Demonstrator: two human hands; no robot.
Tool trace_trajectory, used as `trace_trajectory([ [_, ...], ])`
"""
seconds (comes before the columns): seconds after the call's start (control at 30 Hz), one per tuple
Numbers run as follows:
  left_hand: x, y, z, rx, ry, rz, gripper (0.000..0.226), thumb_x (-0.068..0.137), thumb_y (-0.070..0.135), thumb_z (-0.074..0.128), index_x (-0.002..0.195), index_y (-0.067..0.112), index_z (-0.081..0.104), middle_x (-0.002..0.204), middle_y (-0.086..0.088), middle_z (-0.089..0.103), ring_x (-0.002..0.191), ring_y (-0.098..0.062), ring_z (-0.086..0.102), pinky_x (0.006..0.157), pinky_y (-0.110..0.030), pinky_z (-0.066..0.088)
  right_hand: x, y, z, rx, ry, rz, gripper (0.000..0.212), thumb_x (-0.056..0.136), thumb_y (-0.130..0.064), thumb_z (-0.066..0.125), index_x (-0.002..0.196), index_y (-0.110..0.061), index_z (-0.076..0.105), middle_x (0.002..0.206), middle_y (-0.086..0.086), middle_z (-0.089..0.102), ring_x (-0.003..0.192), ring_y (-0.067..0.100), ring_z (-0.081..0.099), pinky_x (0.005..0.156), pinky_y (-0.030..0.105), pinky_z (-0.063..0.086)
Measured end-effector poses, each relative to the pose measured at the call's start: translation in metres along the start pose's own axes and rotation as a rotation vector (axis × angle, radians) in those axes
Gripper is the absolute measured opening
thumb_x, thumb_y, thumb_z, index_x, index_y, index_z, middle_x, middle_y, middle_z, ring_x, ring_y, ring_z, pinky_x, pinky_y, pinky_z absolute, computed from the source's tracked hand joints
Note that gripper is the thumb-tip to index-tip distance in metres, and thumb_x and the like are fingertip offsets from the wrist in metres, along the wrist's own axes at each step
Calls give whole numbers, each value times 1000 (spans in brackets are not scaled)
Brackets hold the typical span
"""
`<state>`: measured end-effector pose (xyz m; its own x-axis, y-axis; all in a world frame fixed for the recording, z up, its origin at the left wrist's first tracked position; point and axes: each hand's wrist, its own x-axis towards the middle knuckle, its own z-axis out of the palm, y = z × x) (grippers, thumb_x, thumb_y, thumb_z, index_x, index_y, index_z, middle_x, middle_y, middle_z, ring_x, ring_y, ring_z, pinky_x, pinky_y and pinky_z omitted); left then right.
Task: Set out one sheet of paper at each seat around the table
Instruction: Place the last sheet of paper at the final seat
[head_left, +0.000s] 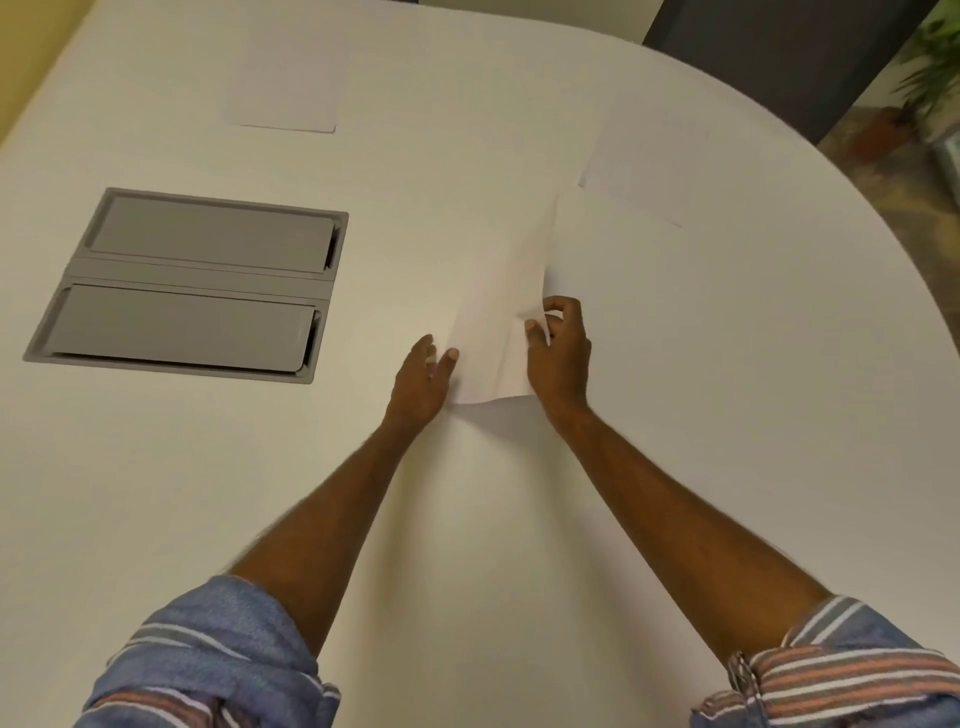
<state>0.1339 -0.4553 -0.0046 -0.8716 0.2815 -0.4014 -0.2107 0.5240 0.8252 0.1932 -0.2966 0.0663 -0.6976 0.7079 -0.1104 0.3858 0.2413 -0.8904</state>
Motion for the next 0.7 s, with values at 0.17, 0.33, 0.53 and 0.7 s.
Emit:
trace_trajectory([
  [0.17,-24,4,-23,-310,-155,-300,78,94,73,37,138,9,47,122,-3,64,109,-20,61,100,-37,45,-33,-34,-20,190,-206,68,37,99,-17,57,130,-31,45,124,-3,66,104,12,66,71,15,51],
  [0.33,-62,2,-46,-561,-318,-323,52,94,59,57,124,18,67,108,4,76,95,-13,71,77,-26,54,-66,-29,-50,162,-246,123,39,96,-16,58,131,-32,49,110,-10,70,90,2,65,65,17,46],
  [0.53,-111,-26,-86,-625,-20,-212,57,84,17,80,136,10,57,119,-10,72,108,-28,71,94,-42,57,-129,-10,-50,91,-238,210,35,90,-10,67,121,-21,56,109,4,72,98,24,69,91,45,57],
  [0.7,-168,-80,-159,-456,100,-147,56,80,11,83,132,10,60,114,-8,74,90,-17,73,72,-22,58,-211,3,3,49,-324,257,36,84,-14,77,112,-19,57,103,3,70,99,26,68,93,44,56],
])
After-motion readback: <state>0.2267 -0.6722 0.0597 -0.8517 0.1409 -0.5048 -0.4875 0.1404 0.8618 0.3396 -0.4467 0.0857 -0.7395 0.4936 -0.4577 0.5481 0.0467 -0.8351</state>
